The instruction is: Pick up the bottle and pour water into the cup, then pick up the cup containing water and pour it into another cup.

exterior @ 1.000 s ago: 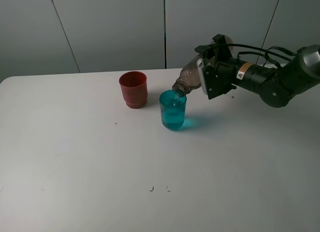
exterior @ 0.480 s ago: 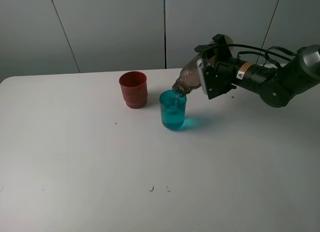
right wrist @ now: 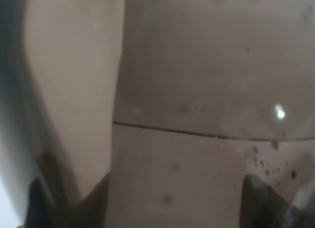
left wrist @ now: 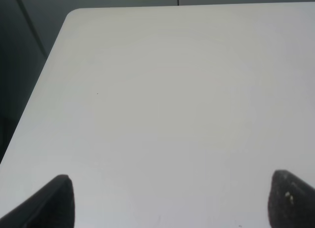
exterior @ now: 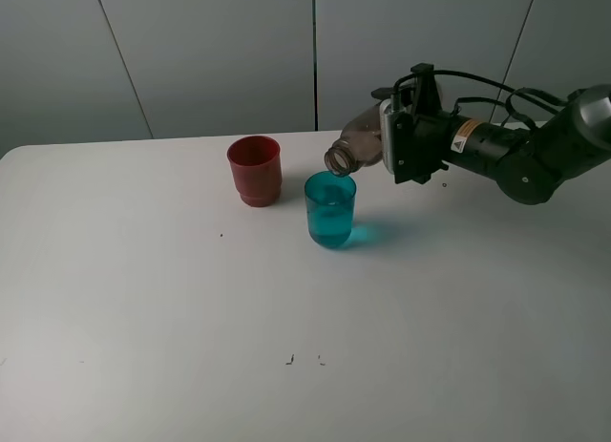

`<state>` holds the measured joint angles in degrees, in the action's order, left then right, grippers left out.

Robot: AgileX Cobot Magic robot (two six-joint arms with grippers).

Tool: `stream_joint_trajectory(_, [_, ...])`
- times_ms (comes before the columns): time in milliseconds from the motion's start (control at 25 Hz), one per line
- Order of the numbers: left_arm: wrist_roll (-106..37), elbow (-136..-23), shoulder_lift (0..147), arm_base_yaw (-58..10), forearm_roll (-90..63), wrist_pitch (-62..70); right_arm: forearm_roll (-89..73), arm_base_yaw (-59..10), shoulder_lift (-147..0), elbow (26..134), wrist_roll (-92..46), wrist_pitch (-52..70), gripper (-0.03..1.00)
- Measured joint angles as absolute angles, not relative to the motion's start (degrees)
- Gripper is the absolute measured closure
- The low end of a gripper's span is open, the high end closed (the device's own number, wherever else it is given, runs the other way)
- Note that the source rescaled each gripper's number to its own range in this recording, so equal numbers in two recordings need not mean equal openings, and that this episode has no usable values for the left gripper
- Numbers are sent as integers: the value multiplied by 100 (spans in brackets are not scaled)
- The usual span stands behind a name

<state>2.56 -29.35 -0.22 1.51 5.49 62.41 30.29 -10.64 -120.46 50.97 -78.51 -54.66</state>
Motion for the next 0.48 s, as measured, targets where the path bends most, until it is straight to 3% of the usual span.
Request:
stream_joint_trajectory(240, [256,-2935,-22,151,549,6241,3113,-1064,-12033,5097,-6692,-5298,93])
stream_joint_trajectory(480, [256,-2935,-22,151,549,6241,3113,-1064,-12033,5097,-3952,-5277,93])
